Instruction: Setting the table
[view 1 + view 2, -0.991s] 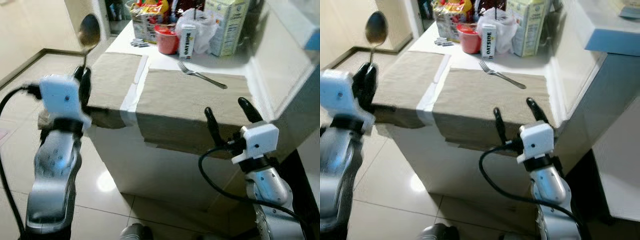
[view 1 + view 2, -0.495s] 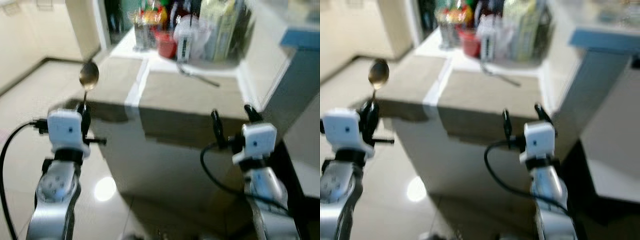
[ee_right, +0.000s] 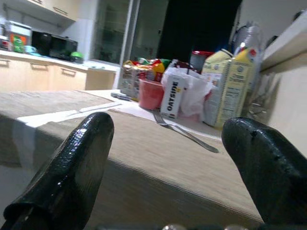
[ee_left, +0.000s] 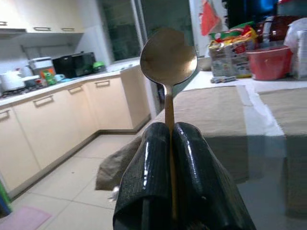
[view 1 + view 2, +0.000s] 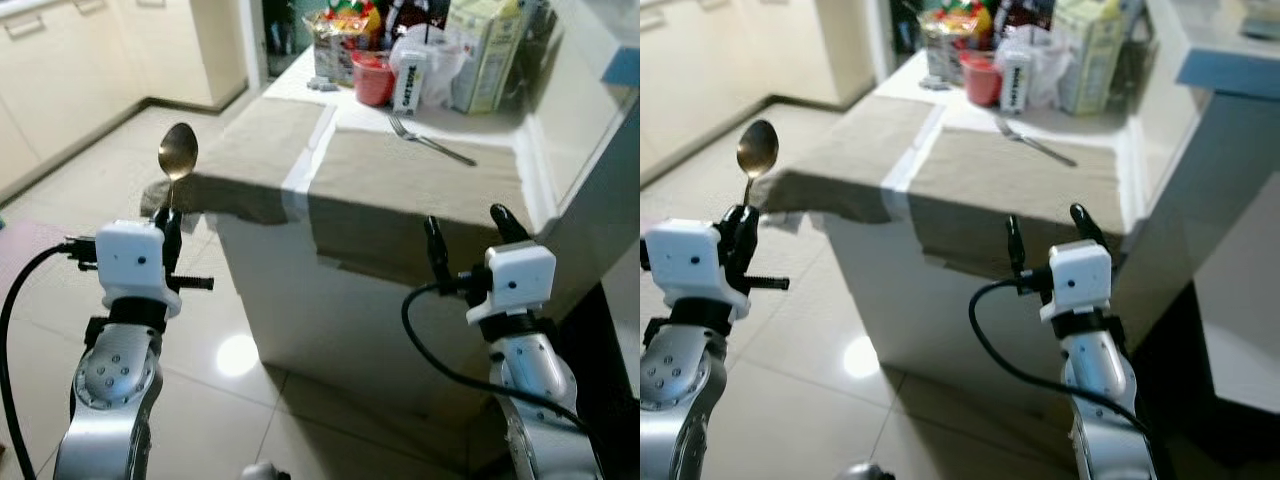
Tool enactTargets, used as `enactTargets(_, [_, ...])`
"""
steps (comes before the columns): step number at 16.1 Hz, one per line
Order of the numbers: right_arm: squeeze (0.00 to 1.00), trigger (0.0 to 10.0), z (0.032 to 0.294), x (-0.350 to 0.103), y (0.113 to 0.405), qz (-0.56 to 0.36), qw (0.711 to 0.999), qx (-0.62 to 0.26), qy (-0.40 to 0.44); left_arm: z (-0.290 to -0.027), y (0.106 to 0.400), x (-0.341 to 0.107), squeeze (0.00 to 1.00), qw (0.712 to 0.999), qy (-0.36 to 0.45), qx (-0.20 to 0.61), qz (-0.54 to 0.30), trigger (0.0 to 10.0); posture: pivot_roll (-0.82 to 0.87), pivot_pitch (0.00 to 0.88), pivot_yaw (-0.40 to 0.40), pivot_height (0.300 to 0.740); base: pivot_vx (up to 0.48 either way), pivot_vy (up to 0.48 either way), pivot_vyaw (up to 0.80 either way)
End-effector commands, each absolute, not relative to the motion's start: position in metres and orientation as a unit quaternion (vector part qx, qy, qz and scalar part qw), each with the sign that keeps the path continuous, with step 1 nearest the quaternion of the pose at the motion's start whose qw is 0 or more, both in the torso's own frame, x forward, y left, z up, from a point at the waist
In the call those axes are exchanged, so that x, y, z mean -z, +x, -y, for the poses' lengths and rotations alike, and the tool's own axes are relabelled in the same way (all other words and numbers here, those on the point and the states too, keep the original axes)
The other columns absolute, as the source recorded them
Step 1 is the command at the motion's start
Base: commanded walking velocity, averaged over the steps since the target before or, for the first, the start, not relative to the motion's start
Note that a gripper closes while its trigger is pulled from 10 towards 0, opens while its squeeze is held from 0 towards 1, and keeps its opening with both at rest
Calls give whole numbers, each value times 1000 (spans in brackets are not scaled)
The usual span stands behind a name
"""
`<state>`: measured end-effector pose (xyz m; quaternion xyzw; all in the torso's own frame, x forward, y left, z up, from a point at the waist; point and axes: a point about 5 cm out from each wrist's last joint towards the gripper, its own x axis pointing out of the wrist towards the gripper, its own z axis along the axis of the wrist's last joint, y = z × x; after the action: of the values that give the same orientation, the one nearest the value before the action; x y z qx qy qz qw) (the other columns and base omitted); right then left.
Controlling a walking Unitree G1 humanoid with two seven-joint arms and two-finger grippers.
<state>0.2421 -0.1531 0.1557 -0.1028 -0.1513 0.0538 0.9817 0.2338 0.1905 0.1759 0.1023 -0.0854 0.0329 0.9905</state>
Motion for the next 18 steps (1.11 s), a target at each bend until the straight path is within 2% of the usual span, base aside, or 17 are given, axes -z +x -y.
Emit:
enactTargets(1, [0, 10000, 154, -156, 242, 150, 982, -51, -103, -190, 235, -179, 0, 990, 105, -31, 91, 0, -53, 0, 60, 719, 0, 0, 0])
enactTargets(3, [0, 10000, 154, -156, 242, 150, 982, -51, -103, -190, 235, -179, 0, 990, 105, -31, 91, 0, -53, 0, 60, 719, 0, 0, 0])
enactTargets(4, [0, 10000, 155, -153, 243, 144, 983, -47, -105, -187, 232, -173, 0, 994, 81, -25, 73, 0, -53, 0, 60, 719, 0, 0, 0])
enactTargets(6, [0, 10000, 153, -133, 242, 98, 983, -91, -122, -165, 235, -159, 0, 998, 7, 42, 53, 0, -78, 2, 46, 719, 0, 0, -278])
enactTargets(10, [0, 10000, 152, -129, 243, 93, 982, -101, -127, -162, 237, -161, 0, 997, 6, 53, 59, 0, -77, 3, 47, 684, 0, 0, 0])
enactTargets(18, [0, 10000, 150, -129, 247, 97, 981, -106, -129, -164, 243, -166, 0, 996, 13, 53, 68, 0, -69, 3, 50, 684, 0, 0, 0])
